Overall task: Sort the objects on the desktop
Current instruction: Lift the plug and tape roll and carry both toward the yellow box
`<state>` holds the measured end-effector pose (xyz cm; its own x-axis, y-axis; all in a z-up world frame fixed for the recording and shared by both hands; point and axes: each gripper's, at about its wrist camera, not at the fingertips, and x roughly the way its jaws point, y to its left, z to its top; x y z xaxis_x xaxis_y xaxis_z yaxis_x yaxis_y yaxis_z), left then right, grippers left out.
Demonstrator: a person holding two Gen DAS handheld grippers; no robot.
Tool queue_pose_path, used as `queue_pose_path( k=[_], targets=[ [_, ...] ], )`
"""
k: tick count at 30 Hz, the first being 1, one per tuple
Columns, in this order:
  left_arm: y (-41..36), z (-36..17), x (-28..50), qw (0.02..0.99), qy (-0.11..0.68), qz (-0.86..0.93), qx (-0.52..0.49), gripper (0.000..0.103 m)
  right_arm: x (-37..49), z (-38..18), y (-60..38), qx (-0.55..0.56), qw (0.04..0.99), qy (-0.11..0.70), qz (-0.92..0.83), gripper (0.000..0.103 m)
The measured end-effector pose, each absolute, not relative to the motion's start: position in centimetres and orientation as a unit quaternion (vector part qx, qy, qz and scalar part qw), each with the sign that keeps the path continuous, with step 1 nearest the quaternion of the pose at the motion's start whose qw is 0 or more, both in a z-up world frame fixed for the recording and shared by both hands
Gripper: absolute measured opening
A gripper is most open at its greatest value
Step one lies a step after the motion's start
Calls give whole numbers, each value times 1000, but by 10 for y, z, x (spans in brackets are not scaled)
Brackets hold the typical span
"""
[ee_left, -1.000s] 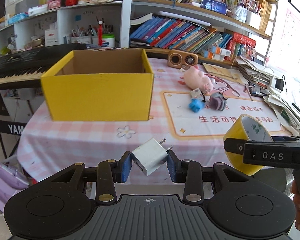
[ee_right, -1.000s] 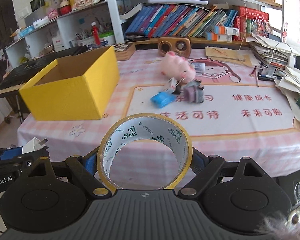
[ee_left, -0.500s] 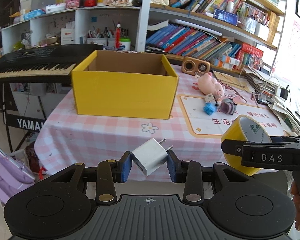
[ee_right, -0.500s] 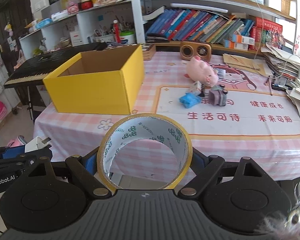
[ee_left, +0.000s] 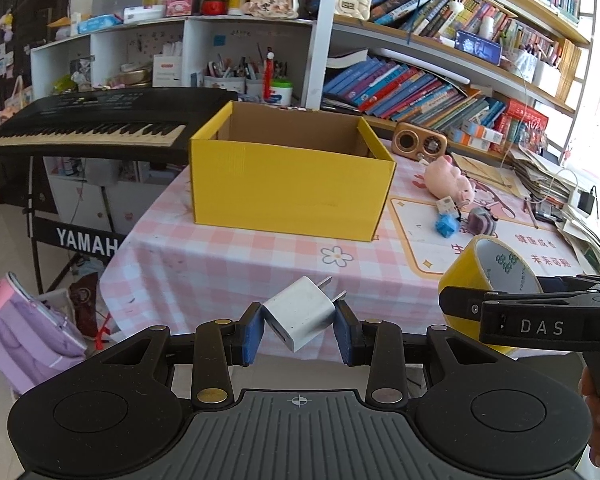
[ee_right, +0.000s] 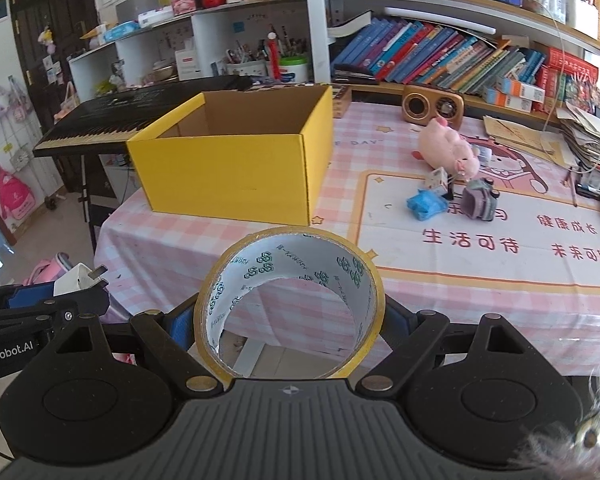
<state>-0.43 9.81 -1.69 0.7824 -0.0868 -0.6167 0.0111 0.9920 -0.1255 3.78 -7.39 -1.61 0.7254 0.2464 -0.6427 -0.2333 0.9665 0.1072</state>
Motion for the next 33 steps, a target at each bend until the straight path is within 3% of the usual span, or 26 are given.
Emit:
queue_pose_path(
  k=[33],
  targets=[
    [108, -12, 4, 945, 324, -14, -54, 36, 53, -9, -52, -10, 929, 331, 167, 86]
  ],
)
